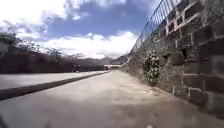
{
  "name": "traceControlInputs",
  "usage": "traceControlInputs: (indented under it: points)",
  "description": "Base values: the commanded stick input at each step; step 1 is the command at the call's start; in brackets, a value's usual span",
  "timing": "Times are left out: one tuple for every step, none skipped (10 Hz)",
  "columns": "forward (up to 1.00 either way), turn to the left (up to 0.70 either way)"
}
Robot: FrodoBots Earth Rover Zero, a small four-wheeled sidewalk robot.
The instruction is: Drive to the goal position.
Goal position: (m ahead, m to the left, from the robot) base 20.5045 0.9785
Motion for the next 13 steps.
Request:
traceControlInputs:
  points:
    - [1.00, 0.00]
    - [1.00, 0.00]
    - [1.00, 0.00]
    - [1.00, 0.00]
    - [1.00, 0.00]
    - [1.00, 0.00]
    - [1.00, 0.00]
    - [1.00, 0.00]
    - [1.00, 0.00]
    - [1.00, 0.00]
    - [1.00, 0.00]
    - [1.00, 0.00]
    - [1.00, 0.00]
